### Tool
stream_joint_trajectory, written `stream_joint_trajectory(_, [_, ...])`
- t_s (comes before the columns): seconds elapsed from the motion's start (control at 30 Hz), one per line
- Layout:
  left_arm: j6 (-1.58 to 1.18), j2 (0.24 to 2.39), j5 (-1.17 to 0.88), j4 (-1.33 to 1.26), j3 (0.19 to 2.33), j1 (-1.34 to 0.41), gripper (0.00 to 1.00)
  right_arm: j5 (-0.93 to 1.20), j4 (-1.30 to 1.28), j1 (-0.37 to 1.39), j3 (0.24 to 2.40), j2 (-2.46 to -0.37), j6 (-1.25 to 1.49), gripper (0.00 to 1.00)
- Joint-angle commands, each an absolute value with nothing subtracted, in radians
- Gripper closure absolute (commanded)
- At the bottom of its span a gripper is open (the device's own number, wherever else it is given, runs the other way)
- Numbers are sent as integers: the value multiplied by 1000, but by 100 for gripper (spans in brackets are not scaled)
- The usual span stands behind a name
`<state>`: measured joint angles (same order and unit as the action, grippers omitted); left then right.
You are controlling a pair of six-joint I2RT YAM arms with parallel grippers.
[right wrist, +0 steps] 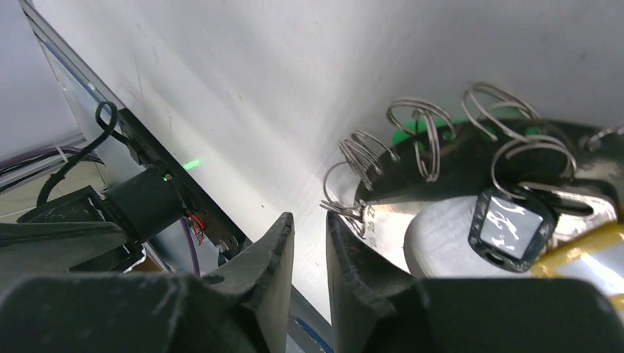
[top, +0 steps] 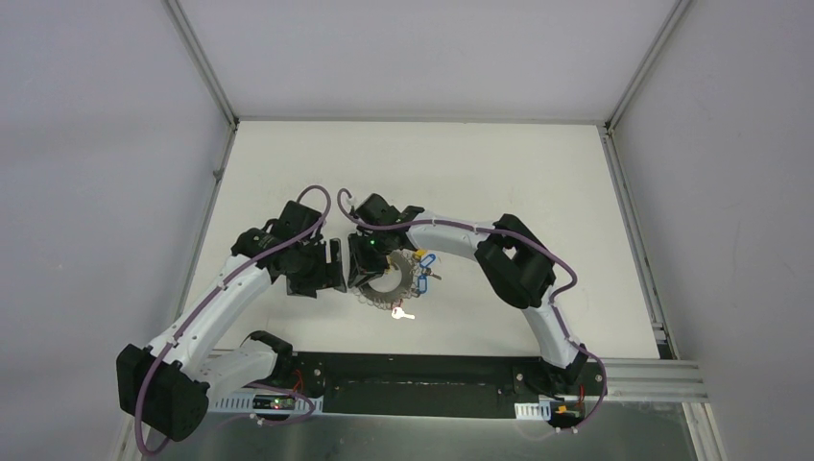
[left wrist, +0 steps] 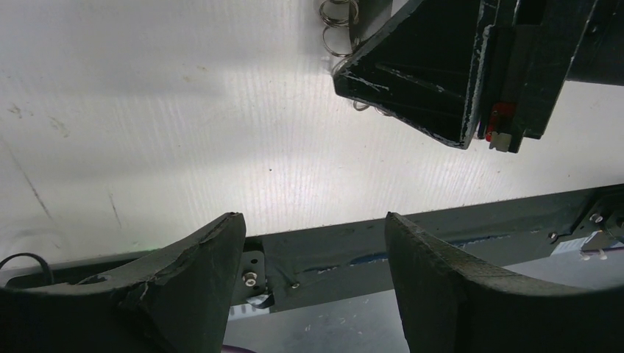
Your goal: Put the keys on the keyring
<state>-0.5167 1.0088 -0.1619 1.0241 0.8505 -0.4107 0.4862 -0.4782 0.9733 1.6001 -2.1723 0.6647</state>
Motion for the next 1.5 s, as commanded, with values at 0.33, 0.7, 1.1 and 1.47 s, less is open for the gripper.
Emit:
stream_joint_trajectory(0.33, [-643,956,-282,836,695,-401,31,513,-344,970,1544,-2055,665,75])
stream_joint_trajectory(0.7, [-680,996,-362,717,629,-395,36,546,-361,950,1492,-2053,649,76])
stream_joint_trajectory(1.1, [-718,1046,-452,629,571,-393,36,480,-500,890,1347,-1889,623,76])
stream_joint_trajectory(1.47, [-743,1008,-386,646,587,-393,40,431,-614,890,1304,-1832,608,76])
